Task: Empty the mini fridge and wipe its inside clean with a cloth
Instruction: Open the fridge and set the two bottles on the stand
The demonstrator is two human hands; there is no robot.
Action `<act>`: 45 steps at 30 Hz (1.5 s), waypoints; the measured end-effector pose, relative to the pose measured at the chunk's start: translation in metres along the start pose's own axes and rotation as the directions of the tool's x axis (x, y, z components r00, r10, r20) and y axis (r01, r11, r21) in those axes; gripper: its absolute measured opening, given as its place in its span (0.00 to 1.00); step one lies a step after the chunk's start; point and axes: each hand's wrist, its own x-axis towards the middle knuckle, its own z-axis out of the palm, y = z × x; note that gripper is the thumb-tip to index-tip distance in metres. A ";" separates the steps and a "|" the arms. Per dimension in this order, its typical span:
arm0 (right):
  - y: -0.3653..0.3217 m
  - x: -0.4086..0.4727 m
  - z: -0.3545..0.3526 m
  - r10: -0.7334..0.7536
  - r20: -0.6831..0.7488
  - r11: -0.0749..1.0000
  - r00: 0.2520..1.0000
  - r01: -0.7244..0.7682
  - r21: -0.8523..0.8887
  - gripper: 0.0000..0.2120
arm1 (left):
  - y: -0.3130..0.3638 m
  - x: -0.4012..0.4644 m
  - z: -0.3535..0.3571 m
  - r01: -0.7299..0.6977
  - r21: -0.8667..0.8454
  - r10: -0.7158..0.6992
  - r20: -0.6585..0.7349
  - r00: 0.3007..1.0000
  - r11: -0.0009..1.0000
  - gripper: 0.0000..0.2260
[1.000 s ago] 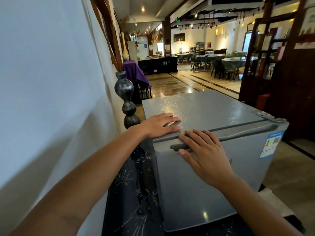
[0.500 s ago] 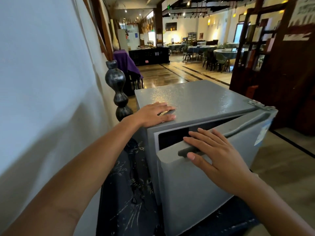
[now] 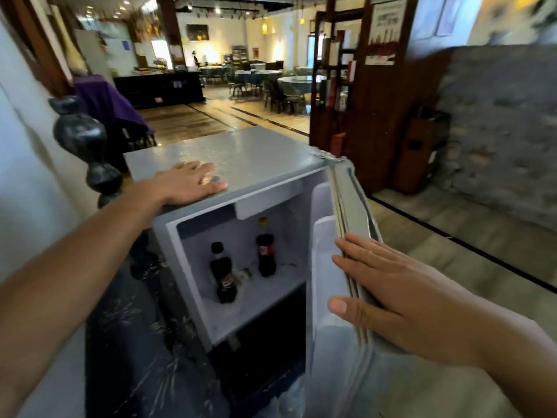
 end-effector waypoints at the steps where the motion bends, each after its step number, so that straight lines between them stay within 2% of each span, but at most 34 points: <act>1: 0.005 -0.009 0.000 0.039 0.004 0.999 0.999 -0.039 -0.033 0.51 | 0.003 0.003 -0.002 -0.026 0.010 0.026 0.006 1.000 1.000 0.45; 4: 0.020 -0.028 0.001 0.140 -0.020 0.985 0.990 -0.141 -0.095 0.52 | 0.013 0.012 -0.005 -0.094 0.047 0.094 -0.013 0.995 0.994 0.48; 9: 0.048 -0.041 0.004 0.237 -0.085 0.939 0.968 -0.251 -0.234 0.51 | 0.032 0.024 0.005 -0.031 0.040 0.035 -0.092 0.995 0.999 0.40; 17: 0.081 -0.057 -0.008 0.338 -0.129 0.922 0.932 -0.356 -0.151 0.42 | 0.050 0.031 0.018 -0.065 -0.011 0.062 -0.154 0.986 0.998 0.29; 19: 0.078 -0.050 -0.002 0.383 -0.240 0.898 0.892 -0.420 -0.128 0.42 | 0.054 0.029 0.018 -0.054 -0.011 0.051 -0.185 0.981 0.998 0.27; 21: 0.078 -0.034 0.010 0.432 -0.405 0.855 0.806 -0.509 -0.101 0.42 | 0.059 0.029 0.017 -0.046 -0.002 0.045 -0.195 0.980 0.999 0.25; 23: 0.084 -0.017 0.021 0.490 -0.480 0.789 0.728 -0.604 -0.111 0.40 | 0.063 0.029 0.018 -0.049 -0.021 0.044 -0.193 0.980 0.999 0.23; 26: 0.111 -0.005 0.031 0.503 -0.532 0.698 0.681 -0.683 -0.215 0.38 | 0.066 0.027 0.023 -0.048 -0.059 0.035 -0.213 0.976 0.997 0.22; 31: 0.153 0.006 0.027 0.575 -0.553 0.637 0.604 -0.754 -0.161 0.33 | 0.067 0.026 0.027 -0.027 -0.007 0.026 -0.183 0.983 1.000 0.30; 36: 0.185 0.032 0.017 0.644 -0.587 0.605 0.491 -0.797 -0.003 0.29 | 0.070 0.030 0.030 -0.021 -0.018 0.018 -0.152 0.988 1.000 0.28; 40: 0.217 0.051 0.013 0.655 -0.607 0.599 0.450 -0.799 0.055 0.30 | 0.067 0.030 0.029 -0.015 -0.051 0.009 -0.119 0.993 0.999 0.29; 45: 0.261 0.066 0.006 0.637 -0.604 0.658 0.478 -0.746 0.104 0.28 | 0.068 0.027 0.027 -0.016 -0.071 0.008 -0.112 0.994 0.997 0.30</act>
